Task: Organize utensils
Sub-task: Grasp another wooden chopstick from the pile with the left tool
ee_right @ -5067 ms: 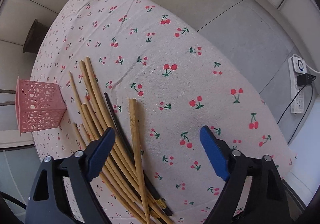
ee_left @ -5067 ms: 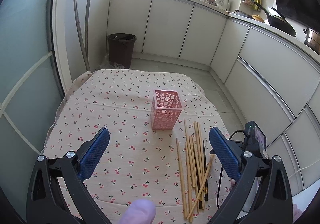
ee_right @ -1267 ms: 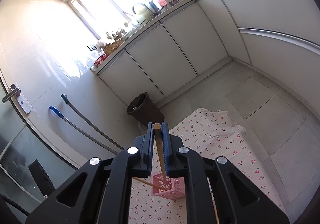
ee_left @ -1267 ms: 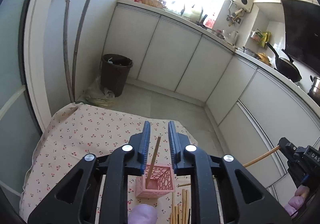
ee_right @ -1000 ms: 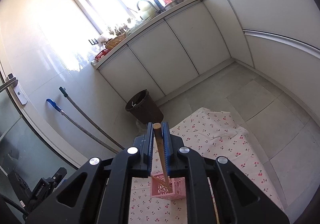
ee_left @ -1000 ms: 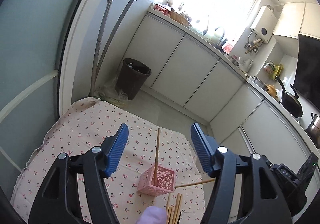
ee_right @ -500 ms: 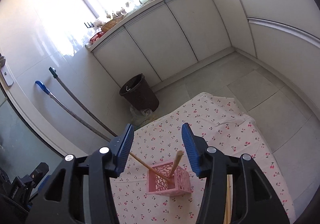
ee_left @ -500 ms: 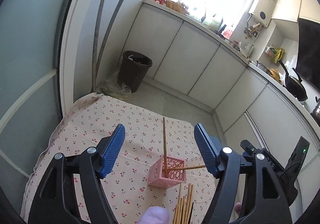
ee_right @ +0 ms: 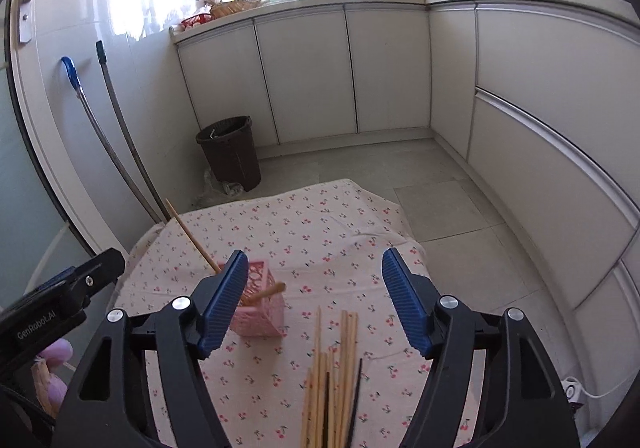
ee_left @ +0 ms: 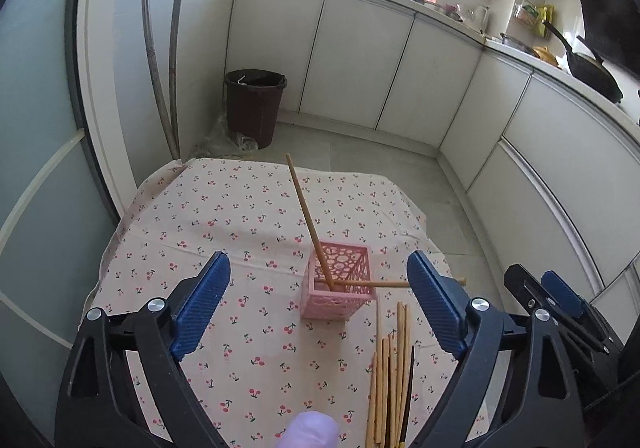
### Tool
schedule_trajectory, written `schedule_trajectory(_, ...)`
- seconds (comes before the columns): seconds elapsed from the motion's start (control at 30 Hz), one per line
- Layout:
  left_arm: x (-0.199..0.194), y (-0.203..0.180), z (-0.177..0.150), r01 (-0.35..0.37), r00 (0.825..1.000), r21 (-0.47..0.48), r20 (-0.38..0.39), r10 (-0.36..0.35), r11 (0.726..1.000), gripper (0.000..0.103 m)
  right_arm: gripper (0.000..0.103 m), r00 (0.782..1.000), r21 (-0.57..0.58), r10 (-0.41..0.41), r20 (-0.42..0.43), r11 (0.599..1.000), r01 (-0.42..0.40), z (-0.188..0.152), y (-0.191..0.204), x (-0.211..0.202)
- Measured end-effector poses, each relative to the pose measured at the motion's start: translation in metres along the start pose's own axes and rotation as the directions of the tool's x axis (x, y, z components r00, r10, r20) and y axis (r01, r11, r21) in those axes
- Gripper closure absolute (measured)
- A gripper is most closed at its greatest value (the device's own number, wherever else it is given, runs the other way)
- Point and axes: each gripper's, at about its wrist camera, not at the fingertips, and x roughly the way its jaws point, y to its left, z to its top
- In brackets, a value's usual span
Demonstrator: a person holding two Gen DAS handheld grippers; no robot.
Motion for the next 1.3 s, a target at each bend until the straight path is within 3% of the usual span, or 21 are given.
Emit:
schedule_trajectory(0.17,0.021,-0.016,-0.029,-0.033,0.993,0.087,-0.109,0.042,0.996,0.008,0.015,0.999,0.051,0.005,-0.050,0.999,-0.003,-0.019,-0.036,-0.016)
schedule_trajectory(0.27,0.042,-0.023,-0.054,-0.039,0.974,0.135,-0.216,0.068,0.990,0.007,0.012,0.995,0.093,0.003,-0.097,0.996,0.006,-0.032,-0.061,-0.024)
schedule_trajectory(0.33,0.060,-0.026,-0.072,-0.036,0.949,0.157,-0.305,0.083,0.987,0.007,0.011,0.991,0.129,0.001,-0.136,0.992,0.017,-0.041,-0.077,-0.027)
schedule_trajectory(0.53,0.102,-0.031,-0.127,-0.010,0.840,0.171,-0.533,0.101,0.985,0.007,0.011,0.970,0.299,0.053,-0.239,0.954,0.022,-0.056,-0.119,-0.030)
schedule_trajectory(0.67,0.101,-0.027,-0.171,0.032,0.772,0.117,-0.634,0.050,0.993,0.008,0.011,0.964,0.327,0.064,-0.257,0.945,0.025,-0.058,-0.128,-0.029)
schedule_trajectory(0.73,0.094,-0.023,-0.194,0.041,0.746,0.081,-0.666,0.024,0.996,0.008,0.011,0.958,0.335,0.079,-0.274,0.942,0.018,-0.058,-0.127,-0.026)
schedule_trajectory(0.77,0.089,-0.022,-0.205,0.039,0.741,0.079,-0.671,0.024,0.996,0.009,0.011,0.954,0.340,0.090,-0.285,0.940,0.013,-0.059,-0.127,-0.024)
schedule_trajectory(0.83,0.079,-0.024,-0.223,0.033,0.745,0.107,-0.665,0.047,0.994,0.011,0.011,0.950,0.349,0.101,-0.296,0.937,0.010,-0.060,-0.128,-0.023)
schedule_trajectory(0.87,0.074,-0.027,-0.230,0.027,0.757,0.133,-0.650,0.067,0.991,0.012,0.011,0.949,0.351,0.101,-0.300,0.936,0.012,-0.061,-0.128,-0.023)
schedule_trajectory(0.93,0.063,-0.035,-0.240,0.011,0.801,0.217,-0.587,0.122,0.976,0.022,0.011,0.947,0.357,0.098,-0.307,0.934,0.019,-0.062,-0.130,-0.021)
schedule_trajectory(1.0,0.056,-0.043,-0.245,0.019,0.817,0.254,-0.561,0.131,0.967,0.027,0.011,0.944,0.371,0.101,-0.315,0.928,0.024,-0.063,-0.133,-0.018)
schedule_trajectory(1.07,0.052,-0.048,-0.247,0.033,0.824,0.272,-0.552,0.128,0.962,0.038,0.011,0.939,0.388,0.112,-0.325,0.921,0.025,-0.065,-0.136,-0.015)
schedule_trajectory(1.17,0.048,-0.051,-0.250,0.044,0.831,0.293,-0.542,0.127,0.955,0.043,0.011,0.935,0.399,0.115,-0.337,0.917,0.031,-0.067,-0.138,-0.010)
schedule_trajectory(1.3,0.050,-0.049,-0.248,0.071,0.826,0.272,-0.555,0.097,0.960,0.054,0.011,0.930,0.392,0.108,-0.352,0.919,0.041,-0.069,-0.136,-0.006)
